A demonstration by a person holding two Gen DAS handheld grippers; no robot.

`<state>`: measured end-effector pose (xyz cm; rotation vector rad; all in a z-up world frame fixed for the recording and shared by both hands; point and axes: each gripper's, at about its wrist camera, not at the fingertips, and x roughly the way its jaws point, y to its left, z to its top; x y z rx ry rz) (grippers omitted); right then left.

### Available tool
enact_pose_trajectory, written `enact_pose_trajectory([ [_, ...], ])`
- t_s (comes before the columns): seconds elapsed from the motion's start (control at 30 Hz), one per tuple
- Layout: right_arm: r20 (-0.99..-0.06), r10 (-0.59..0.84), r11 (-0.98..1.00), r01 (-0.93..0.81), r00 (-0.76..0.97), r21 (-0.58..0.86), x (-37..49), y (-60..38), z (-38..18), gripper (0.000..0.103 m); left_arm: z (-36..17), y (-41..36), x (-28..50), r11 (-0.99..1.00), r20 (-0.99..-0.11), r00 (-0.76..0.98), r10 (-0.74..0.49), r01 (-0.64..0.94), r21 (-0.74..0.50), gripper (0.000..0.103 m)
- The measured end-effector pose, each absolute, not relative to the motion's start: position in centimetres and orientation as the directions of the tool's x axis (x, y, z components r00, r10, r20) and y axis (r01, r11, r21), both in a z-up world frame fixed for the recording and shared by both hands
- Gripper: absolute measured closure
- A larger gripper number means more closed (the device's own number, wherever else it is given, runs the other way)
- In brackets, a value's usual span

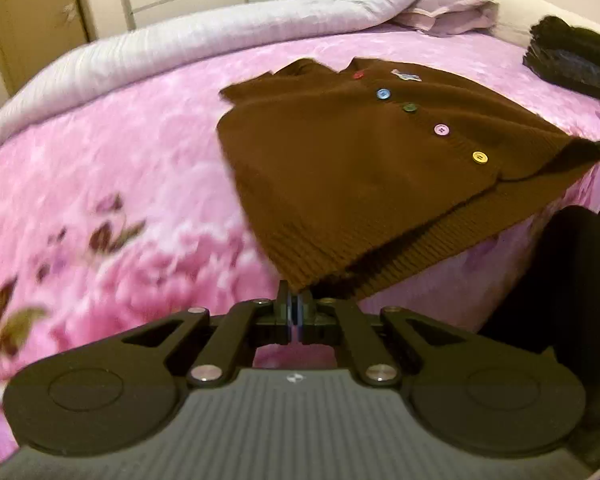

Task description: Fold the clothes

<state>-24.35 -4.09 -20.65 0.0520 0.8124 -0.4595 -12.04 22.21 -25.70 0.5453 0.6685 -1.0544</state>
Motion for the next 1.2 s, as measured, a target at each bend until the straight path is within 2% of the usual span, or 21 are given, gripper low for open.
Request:
enact_pose_trajectory([
  [0.27,-0.745,-0.376,0.899,0.413,0.550,-0.149,-24.4,-3.3,-22.2,0.100,-27.5,25.3,-10.8,0.446,-0.782,0.343,-0.520,0.890,0.093,0.103],
  [0.3,-0.752,-0.379,0.896,0.416,0.539,-0.154,-24.5,-3.5,-22.2,0.096,-27.1,25.8,-10.2,0.452,-0.780,0.351,-0.519,0.887,0.099,0.103],
  [0.33,-0.759,-0.382,0.894,0.420,0.527,-0.159,-24.7,-3.7,-22.3,0.081,-26.6,26.1,-9.6,0.458,-0.775,0.368,-0.514,0.882,0.115,0.103],
  [0.4,-0.758,-0.384,0.886,0.440,0.526,-0.143,-24.9,-4.3,-21.9,0.058,-25.6,26.7,-8.2,0.468,-0.766,0.397,-0.505,0.872,0.144,0.103],
  [0.43,-0.752,-0.383,0.881,0.456,0.537,-0.123,-25.0,-4.7,-21.5,0.056,-25.1,26.5,-7.4,0.467,-0.761,0.403,-0.508,0.872,0.150,0.101],
  [0.6,-0.719,-0.350,0.876,0.482,0.600,-0.024,-24.6,-6.2,-18.8,0.055,-21.2,21.9,-4.2,0.381,-0.703,0.406,-0.583,0.902,0.204,0.099],
  [0.67,-0.748,-0.291,0.896,0.444,0.596,0.005,-23.5,-6.5,-17.6,0.055,-20.0,18.8,-3.5,0.324,-0.685,0.380,-0.622,0.921,0.217,0.090],
  [0.73,-0.824,-0.173,0.920,0.388,0.539,0.061,-22.3,-7.0,-17.2,0.055,-18.8,15.4,-2.9,0.264,-0.661,0.351,-0.663,0.936,0.232,0.084],
  [0.83,-0.854,-0.111,0.936,0.342,0.508,0.082,-21.9,-6.9,-15.9,0.055,-17.5,9.5,-2.5,0.156,-0.634,0.275,-0.723,0.959,0.237,0.084],
  [0.9,-0.830,-0.093,0.937,0.331,0.550,0.115,-22.4,-6.9,-14.5,0.055,-17.0,5.5,-2.3,0.088,-0.618,0.219,-0.755,0.968,0.236,0.082],
  [0.97,-0.768,-0.076,0.925,0.333,0.635,0.184,-22.9,-7.8,-13.1,0.055,-16.9,1.2,-2.4,0.026,-0.607,0.162,-0.778,0.973,0.227,0.073],
  [1.03,-0.712,-0.094,0.909,0.351,0.695,0.223,-22.2,-9.4,-12.5,0.054,-17.2,-2.9,-2.6,-0.031,-0.610,0.105,-0.786,0.978,0.208,0.072],
  [1.2,-0.668,-0.075,0.912,0.321,0.741,0.254,-16.5,-16.0,-14.4,0.054,-19.2,-13.2,-2.5,-0.133,-0.641,0.001,-0.767,0.978,0.161,0.063],
])
